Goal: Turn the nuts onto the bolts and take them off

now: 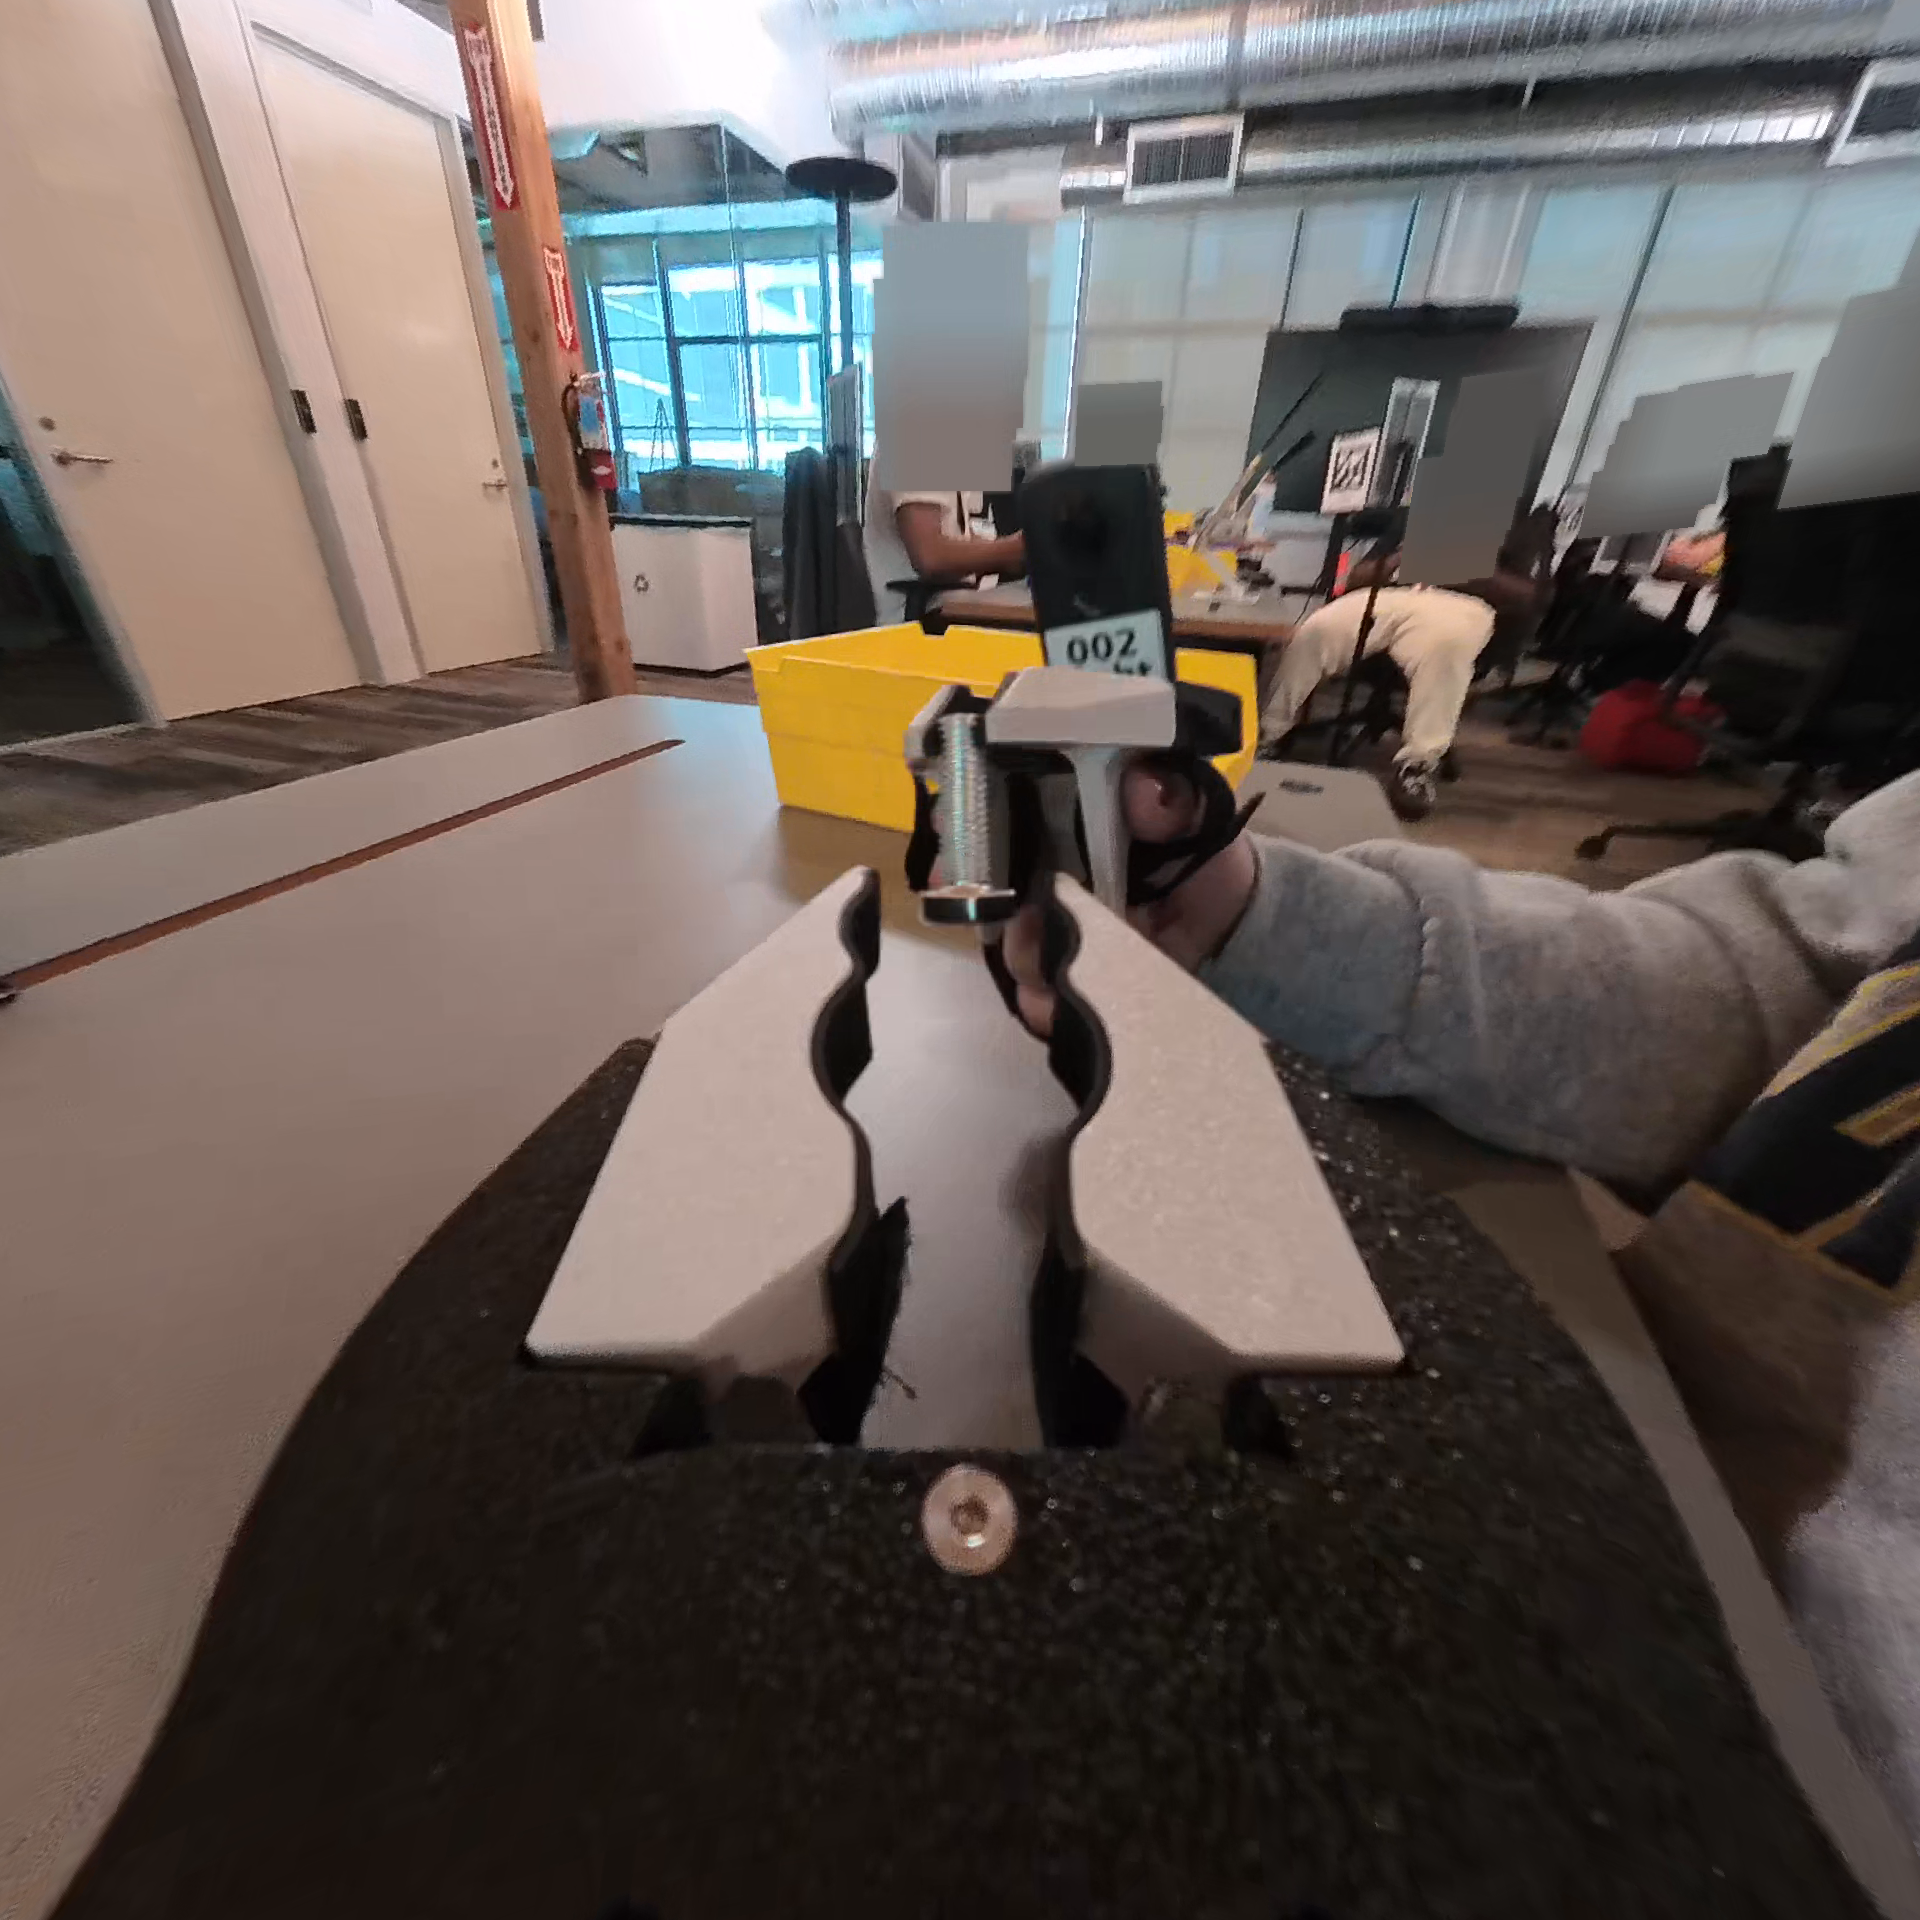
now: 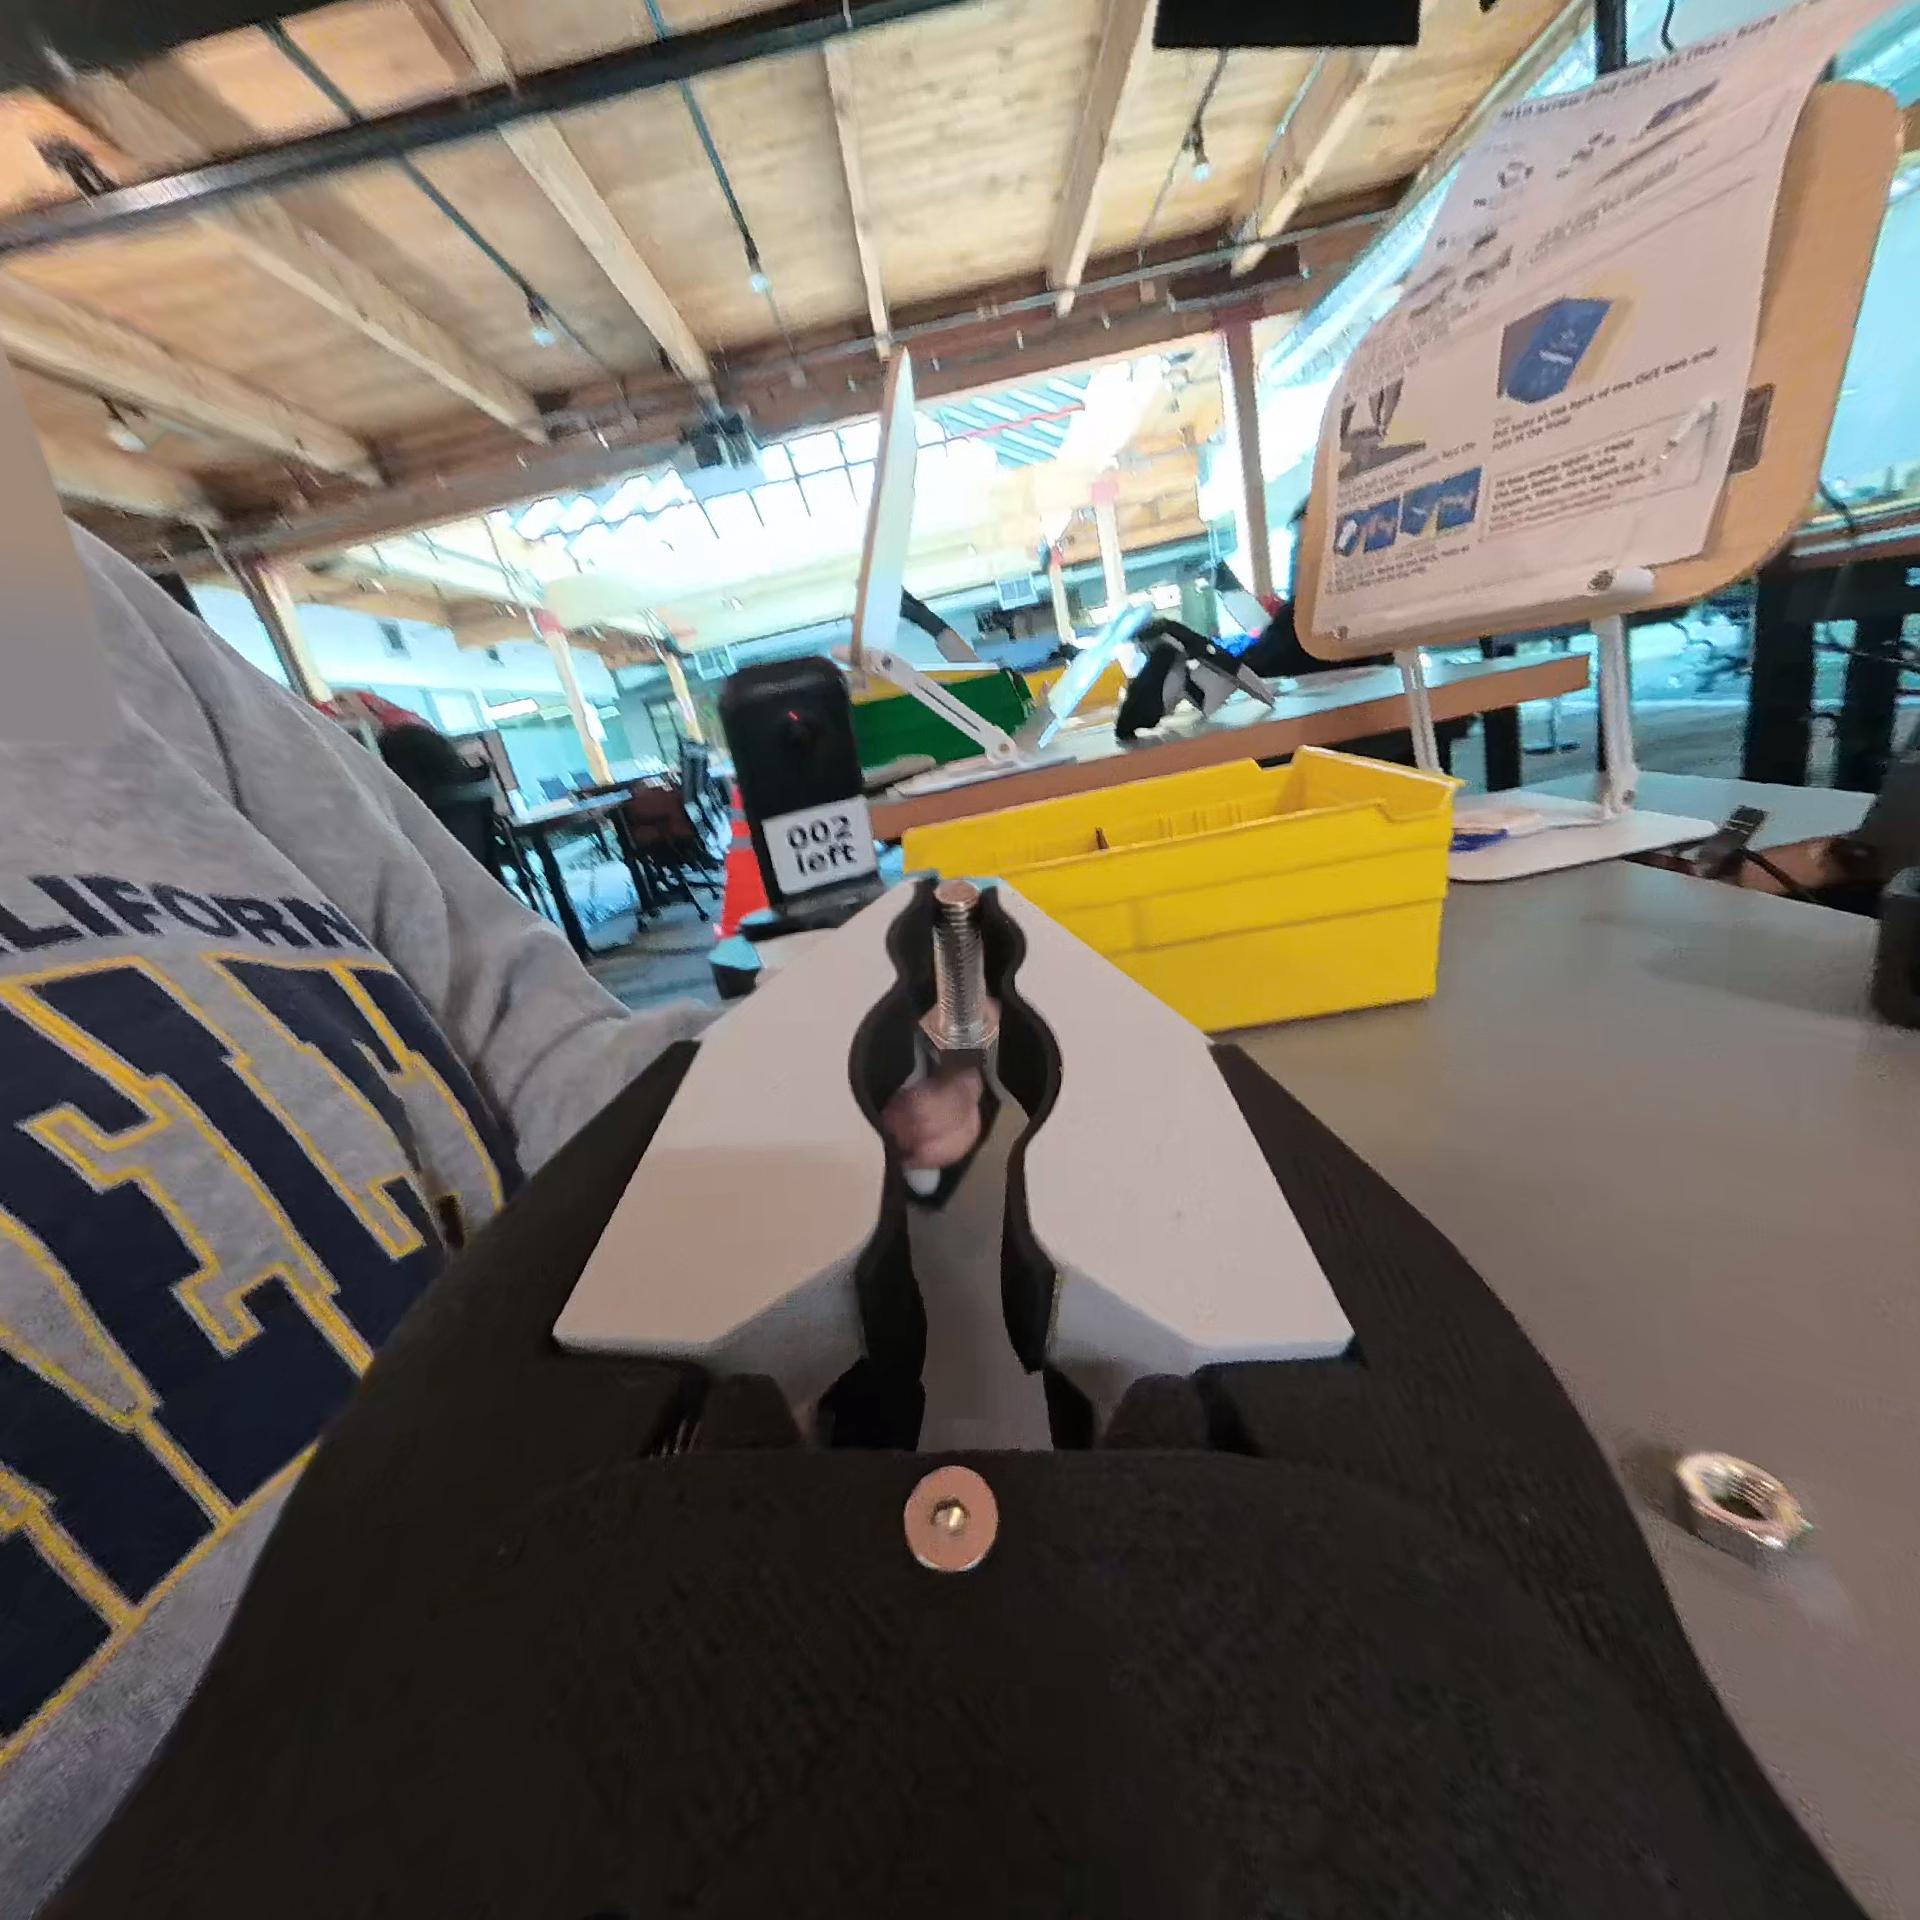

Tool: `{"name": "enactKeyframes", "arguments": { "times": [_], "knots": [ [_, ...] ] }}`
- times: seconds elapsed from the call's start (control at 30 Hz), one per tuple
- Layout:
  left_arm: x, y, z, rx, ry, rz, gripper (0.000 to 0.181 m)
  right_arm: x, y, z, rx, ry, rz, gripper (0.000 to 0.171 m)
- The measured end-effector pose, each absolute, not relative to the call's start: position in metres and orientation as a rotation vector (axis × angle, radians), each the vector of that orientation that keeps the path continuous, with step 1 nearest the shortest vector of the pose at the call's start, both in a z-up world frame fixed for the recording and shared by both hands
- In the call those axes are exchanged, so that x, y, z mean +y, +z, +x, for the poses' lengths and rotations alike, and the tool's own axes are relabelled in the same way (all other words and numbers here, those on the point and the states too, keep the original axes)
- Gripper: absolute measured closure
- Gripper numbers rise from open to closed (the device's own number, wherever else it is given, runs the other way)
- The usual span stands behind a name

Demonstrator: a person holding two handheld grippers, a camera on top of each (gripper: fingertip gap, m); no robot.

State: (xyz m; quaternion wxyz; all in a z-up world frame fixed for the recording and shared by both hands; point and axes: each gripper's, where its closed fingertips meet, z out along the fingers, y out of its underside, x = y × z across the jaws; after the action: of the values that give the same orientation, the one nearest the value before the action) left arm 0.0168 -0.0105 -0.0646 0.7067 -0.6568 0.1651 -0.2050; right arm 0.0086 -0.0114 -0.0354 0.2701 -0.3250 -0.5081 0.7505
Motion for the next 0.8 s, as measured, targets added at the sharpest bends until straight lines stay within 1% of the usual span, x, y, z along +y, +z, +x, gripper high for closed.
{"name": "enactKeyframes", "arguments": {
  "times": [0.23,0.37,0.4,0.47,0.53,0.6,0.63,0.8],
  "knots": [
    [-0.01,-0.061,0.02,0.335,-0.539,-1.424,0.154,-0.009,-0.025,0.011,-1.241,2.18,-0.854,0.164],
    [-0.008,-0.063,0.017,0.33,-0.501,-1.445,0.149,-0.006,-0.029,0.009,-1.275,2.106,-0.877,0.164],
    [-0.007,-0.065,0.014,0.329,-0.463,-1.463,0.147,-0.004,-0.032,0.007,-1.309,2.035,-0.892,0.165],
    [-0.007,-0.069,0.008,0.342,-0.387,-1.496,0.148,0.002,-0.05,0.002,-1.448,1.76,-0.947,0.164],
    [-0.006,-0.075,0.001,0.338,-0.302,-1.546,0.152,0.013,-0.084,-0.001,-1.647,1.375,-1.01,0.163],
    [-0.004,-0.084,-0.002,0.356,-0.261,-1.615,0.157,0.022,-0.116,0.001,-1.796,1.135,-1.079,0.163],
    [-0.003,-0.089,-0.002,0.362,-0.253,-1.653,0.16,0.022,-0.124,0.001,-1.834,1.109,-1.109,0.163],
    [0.007,-0.11,0.004,0.372,-0.286,-1.821,0.162,0.029,-0.148,0.001,-1.896,1.079,-1.232,0.163]
  ]
}}
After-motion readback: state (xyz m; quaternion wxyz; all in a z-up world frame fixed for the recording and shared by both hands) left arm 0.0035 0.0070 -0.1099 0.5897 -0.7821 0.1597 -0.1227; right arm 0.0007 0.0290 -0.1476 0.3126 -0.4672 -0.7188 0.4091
